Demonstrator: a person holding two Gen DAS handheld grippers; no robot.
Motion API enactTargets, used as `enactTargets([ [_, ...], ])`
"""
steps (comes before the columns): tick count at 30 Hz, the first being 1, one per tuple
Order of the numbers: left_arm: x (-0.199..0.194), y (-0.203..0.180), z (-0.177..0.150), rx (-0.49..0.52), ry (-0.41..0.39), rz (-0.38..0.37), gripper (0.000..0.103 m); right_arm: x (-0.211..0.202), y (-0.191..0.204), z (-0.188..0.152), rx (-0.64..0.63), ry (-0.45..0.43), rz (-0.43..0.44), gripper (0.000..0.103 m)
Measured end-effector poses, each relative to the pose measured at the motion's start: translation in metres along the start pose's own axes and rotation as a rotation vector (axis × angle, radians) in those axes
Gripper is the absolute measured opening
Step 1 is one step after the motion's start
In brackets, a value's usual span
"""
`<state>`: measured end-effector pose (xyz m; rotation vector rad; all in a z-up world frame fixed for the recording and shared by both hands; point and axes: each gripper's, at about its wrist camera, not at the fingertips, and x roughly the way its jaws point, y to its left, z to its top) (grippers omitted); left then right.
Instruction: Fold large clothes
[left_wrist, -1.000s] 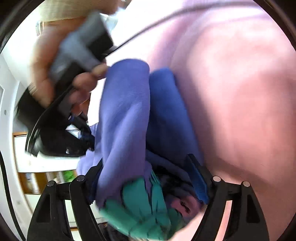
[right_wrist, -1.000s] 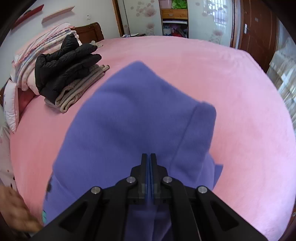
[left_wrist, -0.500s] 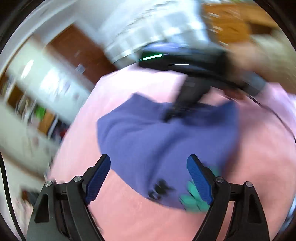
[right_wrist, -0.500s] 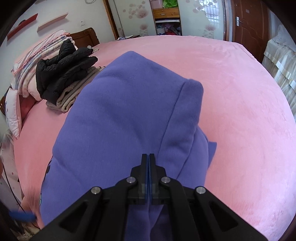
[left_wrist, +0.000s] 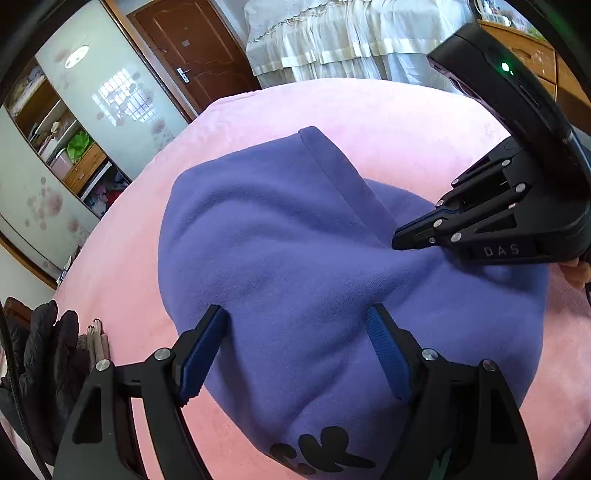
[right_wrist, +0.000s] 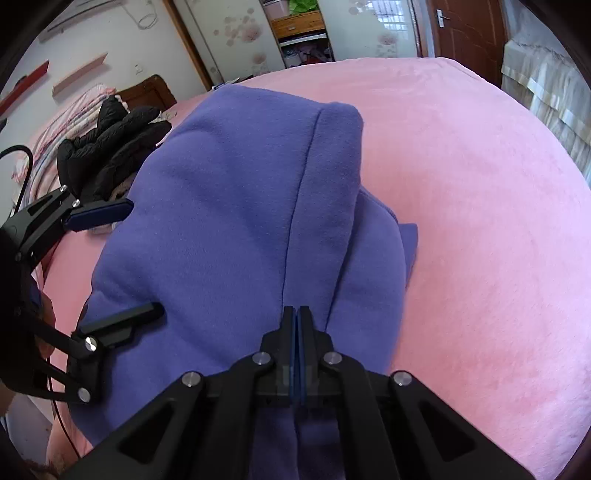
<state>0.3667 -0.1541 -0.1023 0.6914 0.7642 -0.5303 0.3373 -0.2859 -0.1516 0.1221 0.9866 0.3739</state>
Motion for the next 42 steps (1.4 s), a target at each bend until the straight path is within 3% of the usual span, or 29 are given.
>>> enactTargets([
  [2, 0.020, -0.027, -0.010, 0.002, -0.006, -0.001, 0.076, 0.005, 0.001, -0.004, -0.010, -0.012, -0.010, 0.000],
  [7, 0.022, -0.064, -0.023, 0.015, -0.024, 0.023, 0.076, 0.013, 0.004, -0.011, -0.036, -0.023, -0.039, 0.000],
  [16, 0.028, -0.079, -0.027, 0.000, -0.069, 0.072, 0.078, 0.014, 0.000, -0.011, 0.002, -0.021, -0.060, 0.000],
  [22, 0.015, -0.061, -0.018, -0.073, -0.079, 0.052, 0.080, -0.013, 0.011, 0.010, 0.026, -0.001, -0.072, 0.003],
  [23, 0.010, -0.056, -0.016, -0.091, -0.075, 0.049, 0.080, -0.021, 0.011, 0.014, 0.034, -0.007, -0.065, 0.012],
  [26, -0.008, -0.039, -0.013, -0.156, -0.085, 0.005, 0.080, -0.050, 0.014, 0.027, 0.035, -0.056, -0.085, 0.068],
  [27, -0.015, -0.035, -0.012, -0.173, -0.098, -0.005, 0.080, -0.062, 0.016, 0.031, 0.036, -0.084, -0.090, 0.081],
  [30, -0.036, -0.023, -0.011, -0.230, -0.140, -0.029, 0.080, -0.089, 0.020, 0.042, 0.035, -0.124, -0.085, 0.083],
  [34, -0.032, -0.021, -0.017, -0.287, -0.114, -0.065, 0.080, -0.107, 0.037, 0.056, 0.018, -0.117, -0.040, 0.084],
  [38, -0.017, -0.026, -0.030, -0.423, -0.096, -0.150, 0.080, -0.111, 0.057, 0.063, -0.014, -0.101, -0.001, 0.084],
  [42, -0.011, -0.034, -0.040, -0.487, -0.144, -0.163, 0.080, -0.098, 0.075, 0.071, -0.025, -0.054, 0.043, 0.084],
])
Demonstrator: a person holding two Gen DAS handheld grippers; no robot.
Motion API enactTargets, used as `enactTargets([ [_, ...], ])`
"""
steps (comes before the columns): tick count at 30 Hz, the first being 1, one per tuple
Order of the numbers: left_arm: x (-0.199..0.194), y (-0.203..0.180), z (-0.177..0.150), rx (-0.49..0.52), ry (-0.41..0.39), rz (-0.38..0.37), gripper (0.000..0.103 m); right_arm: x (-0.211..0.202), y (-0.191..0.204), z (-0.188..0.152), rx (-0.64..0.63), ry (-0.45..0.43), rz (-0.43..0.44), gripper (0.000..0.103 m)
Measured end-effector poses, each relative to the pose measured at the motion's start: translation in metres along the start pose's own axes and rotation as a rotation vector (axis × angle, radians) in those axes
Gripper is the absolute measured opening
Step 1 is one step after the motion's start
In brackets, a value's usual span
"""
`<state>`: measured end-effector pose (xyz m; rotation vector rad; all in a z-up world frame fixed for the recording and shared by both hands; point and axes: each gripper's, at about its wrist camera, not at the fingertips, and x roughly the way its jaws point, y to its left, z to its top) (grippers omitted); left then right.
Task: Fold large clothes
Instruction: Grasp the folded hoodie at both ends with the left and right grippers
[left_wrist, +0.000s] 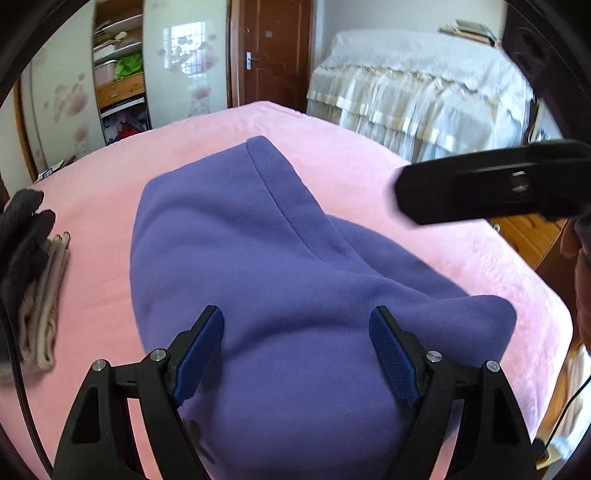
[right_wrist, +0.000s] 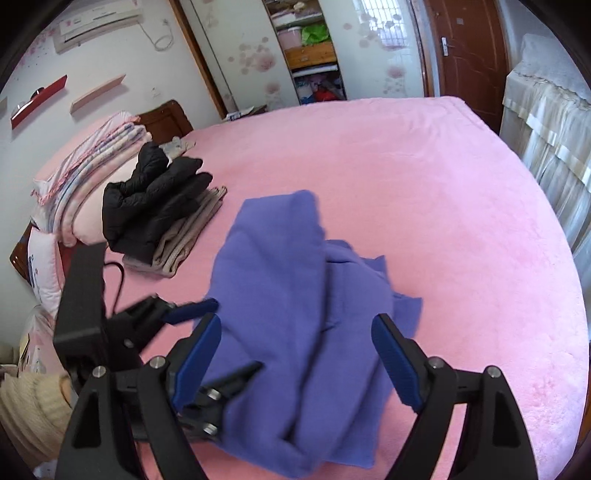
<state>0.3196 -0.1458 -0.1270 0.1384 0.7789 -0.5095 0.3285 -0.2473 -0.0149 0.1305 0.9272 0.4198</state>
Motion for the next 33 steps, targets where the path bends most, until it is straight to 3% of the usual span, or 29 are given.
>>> enactTargets([
  [2, 0.002, -0.001, -0.006, -0.016, -0.015, -0.011, 0.080, 0.011, 0.002, 0.000, 0.006, 0.033, 0.000, 0.082],
  [6, 0.006, -0.009, -0.018, 0.011, -0.033, -0.006, 0.080, 0.036, -0.005, -0.003, 0.056, 0.092, 0.038, 0.067],
  [9, 0.005, -0.010, -0.022, 0.016, -0.041, -0.038, 0.080, 0.057, -0.014, -0.007, 0.106, 0.140, 0.050, 0.061],
  [15, 0.007, -0.010, -0.027, 0.016, -0.020, -0.098, 0.080, 0.084, -0.036, -0.024, 0.206, 0.198, 0.090, 0.057],
  [18, 0.007, -0.015, -0.029, 0.042, -0.025, -0.086, 0.080, 0.085, -0.045, -0.027, 0.243, 0.203, 0.108, 0.052],
  [27, 0.009, -0.014, -0.026, 0.043, -0.016, -0.088, 0.080, 0.087, -0.049, -0.036, 0.259, 0.234, 0.131, 0.051],
  [28, 0.009, -0.014, -0.026, 0.044, -0.014, -0.089, 0.080, 0.087, -0.050, -0.036, 0.256, 0.235, 0.138, 0.049],
  [30, 0.009, -0.014, -0.025, 0.050, -0.007, -0.087, 0.080, 0.085, -0.046, -0.036, 0.241, 0.225, 0.147, 0.027],
  [33, 0.007, -0.017, -0.022, 0.070, 0.008, -0.105, 0.080, 0.074, -0.034, -0.035, 0.150, 0.182, 0.078, 0.015],
])
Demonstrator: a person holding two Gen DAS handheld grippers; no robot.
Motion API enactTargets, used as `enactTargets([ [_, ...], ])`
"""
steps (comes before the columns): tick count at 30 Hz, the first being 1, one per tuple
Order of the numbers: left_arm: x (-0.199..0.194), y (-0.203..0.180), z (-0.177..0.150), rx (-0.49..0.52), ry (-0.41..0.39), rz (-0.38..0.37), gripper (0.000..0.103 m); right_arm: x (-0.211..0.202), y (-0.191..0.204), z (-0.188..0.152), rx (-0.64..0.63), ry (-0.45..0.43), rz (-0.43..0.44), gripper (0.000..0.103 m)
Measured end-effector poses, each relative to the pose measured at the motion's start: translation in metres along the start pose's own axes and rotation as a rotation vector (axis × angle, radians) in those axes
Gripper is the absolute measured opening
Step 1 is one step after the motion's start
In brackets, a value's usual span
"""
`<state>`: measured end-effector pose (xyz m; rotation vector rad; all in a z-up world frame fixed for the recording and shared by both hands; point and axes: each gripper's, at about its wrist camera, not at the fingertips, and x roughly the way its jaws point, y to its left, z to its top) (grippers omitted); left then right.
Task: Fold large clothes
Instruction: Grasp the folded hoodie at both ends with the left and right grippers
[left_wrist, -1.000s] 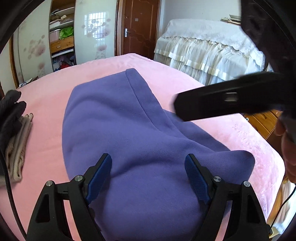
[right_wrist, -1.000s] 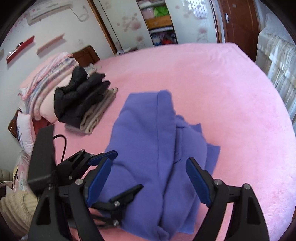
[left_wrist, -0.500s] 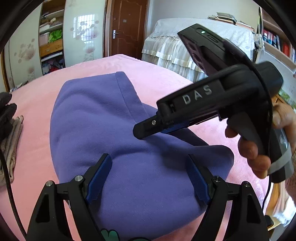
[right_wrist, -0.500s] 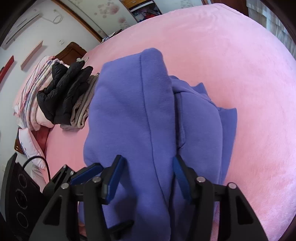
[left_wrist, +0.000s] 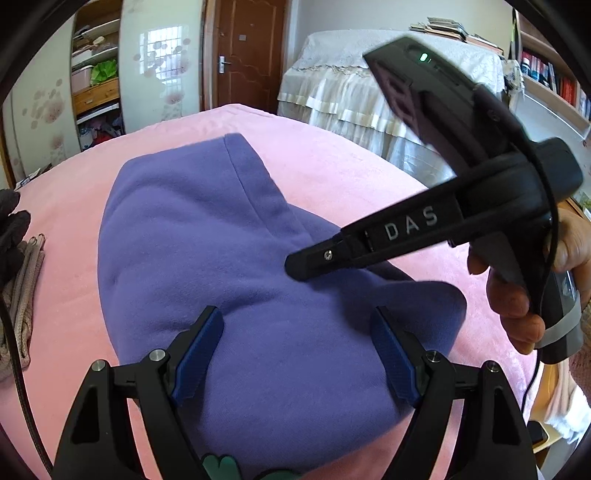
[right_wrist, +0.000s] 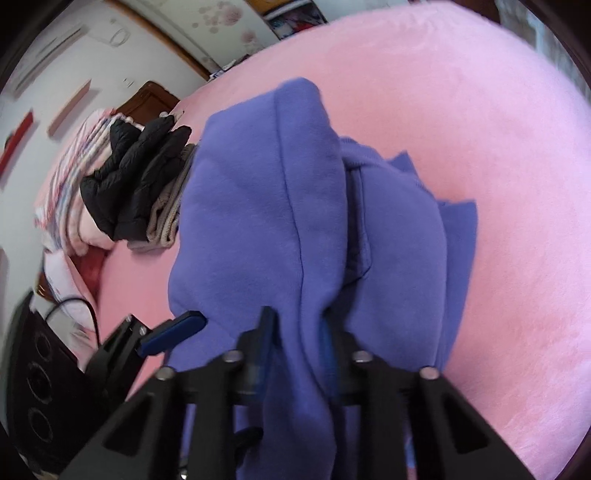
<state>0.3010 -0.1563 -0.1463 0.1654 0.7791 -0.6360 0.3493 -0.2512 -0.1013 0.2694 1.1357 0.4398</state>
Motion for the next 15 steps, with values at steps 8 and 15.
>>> enactTargets([
  [8, -0.034, 0.008, 0.005, 0.100, 0.009, 0.050, 0.081, -0.028, -0.011, -0.024, -0.068, -0.065, -0.209, 0.013],
  [15, -0.010, 0.036, 0.003, -0.005, 0.087, 0.152, 0.082, -0.012, -0.049, -0.044, 0.002, -0.041, -0.249, 0.013],
])
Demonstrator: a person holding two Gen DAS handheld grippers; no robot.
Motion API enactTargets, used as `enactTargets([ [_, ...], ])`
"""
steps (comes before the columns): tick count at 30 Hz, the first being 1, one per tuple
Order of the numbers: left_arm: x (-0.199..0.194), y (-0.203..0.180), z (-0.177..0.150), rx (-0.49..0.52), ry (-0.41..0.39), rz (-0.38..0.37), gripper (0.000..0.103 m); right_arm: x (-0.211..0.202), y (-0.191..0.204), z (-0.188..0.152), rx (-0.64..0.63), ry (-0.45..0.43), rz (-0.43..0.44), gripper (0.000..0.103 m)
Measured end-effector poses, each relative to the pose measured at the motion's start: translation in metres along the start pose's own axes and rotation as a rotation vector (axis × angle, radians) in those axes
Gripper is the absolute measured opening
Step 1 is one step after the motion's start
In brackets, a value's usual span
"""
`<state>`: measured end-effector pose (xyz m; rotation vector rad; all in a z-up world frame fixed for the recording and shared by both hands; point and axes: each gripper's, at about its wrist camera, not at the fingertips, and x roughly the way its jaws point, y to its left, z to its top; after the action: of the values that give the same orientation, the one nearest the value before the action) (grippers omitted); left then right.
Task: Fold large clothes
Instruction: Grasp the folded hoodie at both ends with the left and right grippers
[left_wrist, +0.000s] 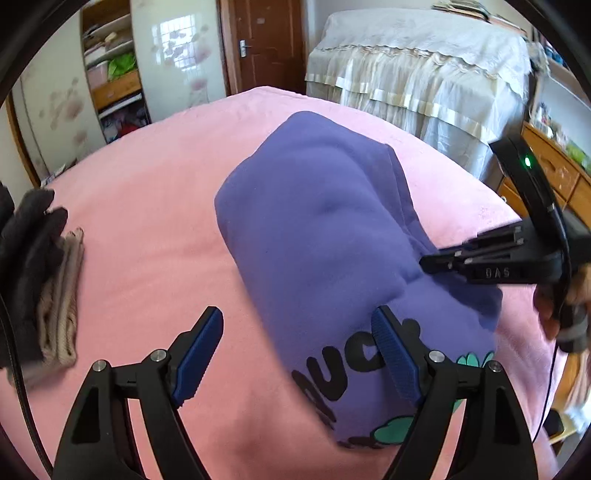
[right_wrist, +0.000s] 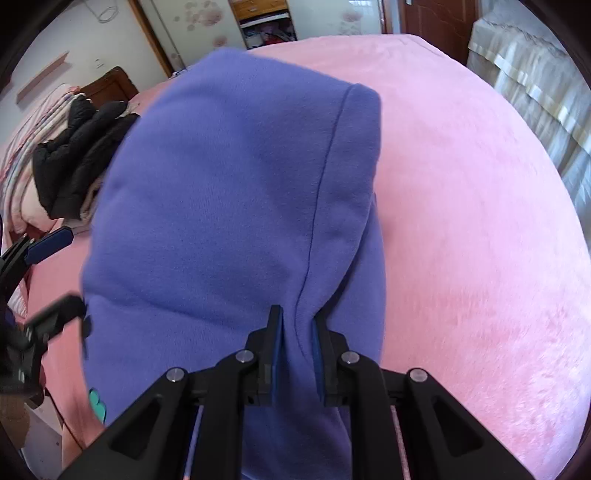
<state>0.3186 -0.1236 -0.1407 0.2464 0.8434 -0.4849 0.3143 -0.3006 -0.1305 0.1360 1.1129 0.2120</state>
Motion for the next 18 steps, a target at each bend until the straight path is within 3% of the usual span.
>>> enactTargets([
  [6, 0.032, -0.005, 0.007, 0.003, 0.062, 0.055, 0.085, 0.023, 0.005, -0.009, -0.014, -0.029, -0.062, 0.013],
  [10, 0.065, 0.028, 0.005, -0.148, 0.123, -0.039, 0.103, 0.038, 0.008, -0.012, -0.020, -0.060, -0.100, 0.014],
  [12, 0.067, 0.038, 0.001, -0.213, 0.139, -0.107, 0.103, 0.037, 0.005, -0.011, 0.004, -0.067, -0.092, 0.014],
  [15, 0.054, 0.038, 0.001, -0.196, 0.093, -0.119, 0.102, 0.026, 0.006, -0.011, -0.016, -0.080, -0.098, 0.015],
  [16, 0.051, 0.040, 0.000, -0.193, 0.084, -0.120, 0.102, 0.021, 0.007, -0.012, -0.030, -0.086, -0.101, 0.018],
  [17, 0.047, 0.042, -0.001, -0.201, 0.073, -0.129, 0.101, 0.019, 0.012, -0.010, -0.041, -0.092, -0.119, 0.029],
  [18, 0.045, 0.046, -0.001, -0.218, 0.076, -0.142, 0.101, 0.012, 0.012, -0.011, -0.046, -0.103, -0.153, 0.047],
])
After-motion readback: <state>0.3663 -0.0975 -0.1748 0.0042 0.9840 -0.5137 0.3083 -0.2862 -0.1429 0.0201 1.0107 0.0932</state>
